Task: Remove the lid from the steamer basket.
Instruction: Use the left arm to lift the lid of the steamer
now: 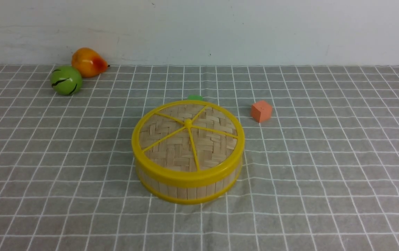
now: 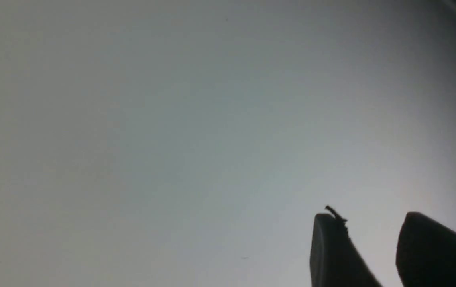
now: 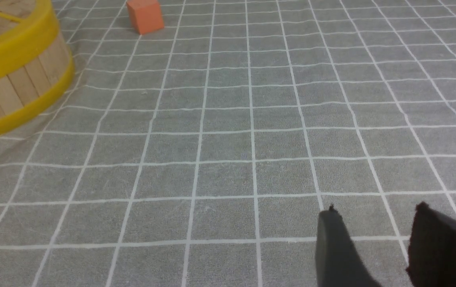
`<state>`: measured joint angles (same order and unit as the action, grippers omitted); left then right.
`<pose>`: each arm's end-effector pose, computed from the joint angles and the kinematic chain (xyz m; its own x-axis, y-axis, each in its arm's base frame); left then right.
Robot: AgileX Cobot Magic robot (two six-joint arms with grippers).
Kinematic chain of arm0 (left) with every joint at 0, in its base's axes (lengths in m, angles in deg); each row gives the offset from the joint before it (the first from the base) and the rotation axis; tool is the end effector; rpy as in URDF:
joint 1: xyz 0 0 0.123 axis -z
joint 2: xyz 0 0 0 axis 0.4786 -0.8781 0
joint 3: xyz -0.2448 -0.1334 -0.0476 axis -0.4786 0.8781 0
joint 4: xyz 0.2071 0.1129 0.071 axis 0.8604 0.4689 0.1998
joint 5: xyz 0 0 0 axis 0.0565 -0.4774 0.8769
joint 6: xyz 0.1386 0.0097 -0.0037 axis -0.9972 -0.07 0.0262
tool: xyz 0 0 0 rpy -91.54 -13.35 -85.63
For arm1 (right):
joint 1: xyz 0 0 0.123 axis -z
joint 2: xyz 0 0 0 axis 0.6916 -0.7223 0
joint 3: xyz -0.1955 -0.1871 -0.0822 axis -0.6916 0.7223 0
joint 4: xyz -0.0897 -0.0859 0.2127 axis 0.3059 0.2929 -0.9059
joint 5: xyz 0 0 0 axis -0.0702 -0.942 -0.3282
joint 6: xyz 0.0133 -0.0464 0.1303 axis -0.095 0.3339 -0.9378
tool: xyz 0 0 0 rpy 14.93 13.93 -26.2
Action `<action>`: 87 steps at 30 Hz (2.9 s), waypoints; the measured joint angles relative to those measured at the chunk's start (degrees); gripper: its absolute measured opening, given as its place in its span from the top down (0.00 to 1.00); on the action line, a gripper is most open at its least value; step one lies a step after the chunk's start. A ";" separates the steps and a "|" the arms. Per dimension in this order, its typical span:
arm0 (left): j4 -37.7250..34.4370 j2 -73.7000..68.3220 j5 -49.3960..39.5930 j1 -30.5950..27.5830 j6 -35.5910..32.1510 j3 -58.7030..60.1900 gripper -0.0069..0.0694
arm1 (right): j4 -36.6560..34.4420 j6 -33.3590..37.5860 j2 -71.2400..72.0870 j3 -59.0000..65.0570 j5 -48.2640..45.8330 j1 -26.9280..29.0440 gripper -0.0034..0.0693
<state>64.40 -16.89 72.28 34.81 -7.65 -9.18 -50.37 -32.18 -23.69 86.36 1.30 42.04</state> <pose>0.0545 -0.0074 0.3011 0.5539 -0.6194 -0.5564 0.5093 0.7807 -0.3620 0.0944 0.0025 0.1594 -0.2936 0.1103 -0.9495 0.0078 0.9936 0.1130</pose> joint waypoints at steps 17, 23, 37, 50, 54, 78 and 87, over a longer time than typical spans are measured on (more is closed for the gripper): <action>-4.54 -7.78 -11.11 0.00 -10.08 -19.79 0.60 | 0.00 0.00 0.00 0.00 0.00 0.00 0.62; -4.59 -26.13 -21.97 0.00 -9.09 -31.05 0.60 | 0.00 0.00 0.00 0.00 0.00 0.00 0.62; 5.90 -59.92 -44.02 1.59 3.20 -46.71 0.64 | 0.00 0.00 0.00 0.00 0.00 0.00 0.62; 1.17 -88.97 -90.02 16.80 -21.01 -89.15 0.93 | 0.00 0.00 0.00 0.00 0.00 0.00 0.62; -11.78 -99.24 -102.32 17.32 -32.84 -101.32 0.93 | 0.00 0.00 0.00 0.00 0.00 0.00 0.62; 5.51 -124.14 -110.31 27.02 -32.69 -123.31 0.40 | 0.00 0.00 0.00 0.00 0.00 0.00 0.62; 11.90 -125.44 -109.24 26.97 -23.88 -123.31 0.35 | 0.00 0.00 0.00 0.00 0.00 0.00 0.62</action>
<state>76.30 -142.33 -36.96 61.78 -31.53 -132.49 -50.37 -32.18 -23.69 86.36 1.30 42.04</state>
